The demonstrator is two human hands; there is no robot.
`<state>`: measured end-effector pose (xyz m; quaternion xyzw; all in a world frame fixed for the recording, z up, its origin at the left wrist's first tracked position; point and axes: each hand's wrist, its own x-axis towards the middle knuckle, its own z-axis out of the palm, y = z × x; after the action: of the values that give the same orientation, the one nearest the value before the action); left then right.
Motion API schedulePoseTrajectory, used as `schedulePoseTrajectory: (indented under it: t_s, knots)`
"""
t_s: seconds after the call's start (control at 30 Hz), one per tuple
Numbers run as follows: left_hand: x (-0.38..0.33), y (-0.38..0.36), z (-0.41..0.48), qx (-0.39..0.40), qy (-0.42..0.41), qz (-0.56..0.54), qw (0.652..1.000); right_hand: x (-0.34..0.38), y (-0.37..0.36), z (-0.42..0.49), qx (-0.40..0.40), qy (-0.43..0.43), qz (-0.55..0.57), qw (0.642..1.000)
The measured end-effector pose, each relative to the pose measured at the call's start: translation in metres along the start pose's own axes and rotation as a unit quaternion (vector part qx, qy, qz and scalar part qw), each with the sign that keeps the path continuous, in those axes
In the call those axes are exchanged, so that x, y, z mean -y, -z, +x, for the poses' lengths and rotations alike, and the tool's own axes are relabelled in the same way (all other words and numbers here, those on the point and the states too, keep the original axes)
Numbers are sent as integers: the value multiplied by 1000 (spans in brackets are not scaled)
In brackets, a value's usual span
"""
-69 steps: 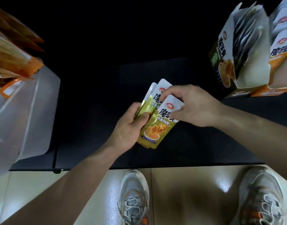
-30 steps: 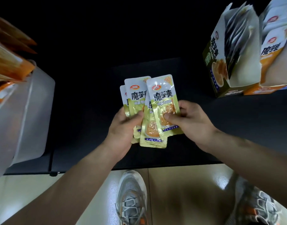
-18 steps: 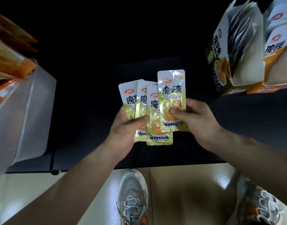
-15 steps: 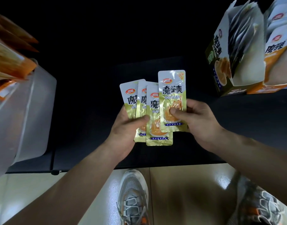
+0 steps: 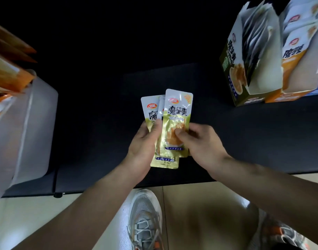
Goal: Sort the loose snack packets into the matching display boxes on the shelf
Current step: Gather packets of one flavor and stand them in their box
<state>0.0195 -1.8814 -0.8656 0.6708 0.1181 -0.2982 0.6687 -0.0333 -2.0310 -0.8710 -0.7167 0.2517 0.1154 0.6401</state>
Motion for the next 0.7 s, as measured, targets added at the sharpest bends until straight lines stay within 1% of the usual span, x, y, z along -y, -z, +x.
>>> schedulePoseTrajectory:
  t_s: [0.1,0.17,0.3,0.37,0.47,0.57,0.7]
  knots:
    - [2,-8,-1,52,-41,99,993,5,8,-3,20,5,-92,996]
    - [0,-15,0,63,-34,137,988,8,19,-4,37,-2,-129,991]
    - [-12,-33,-5,84,7,184,979,12,57,-10,103,0,-211,972]
    - [-18,-47,-8,75,5,228,971,13,76,-18,109,2,-249,962]
    - [-37,-75,-13,49,-15,250,967,8,106,-27,67,10,-263,962]
    - [-68,-113,-16,46,-78,261,961,-1,139,-33,24,0,-244,969]
    - [-101,-167,-7,27,-152,213,965,-14,174,-37,-26,-8,-206,978]
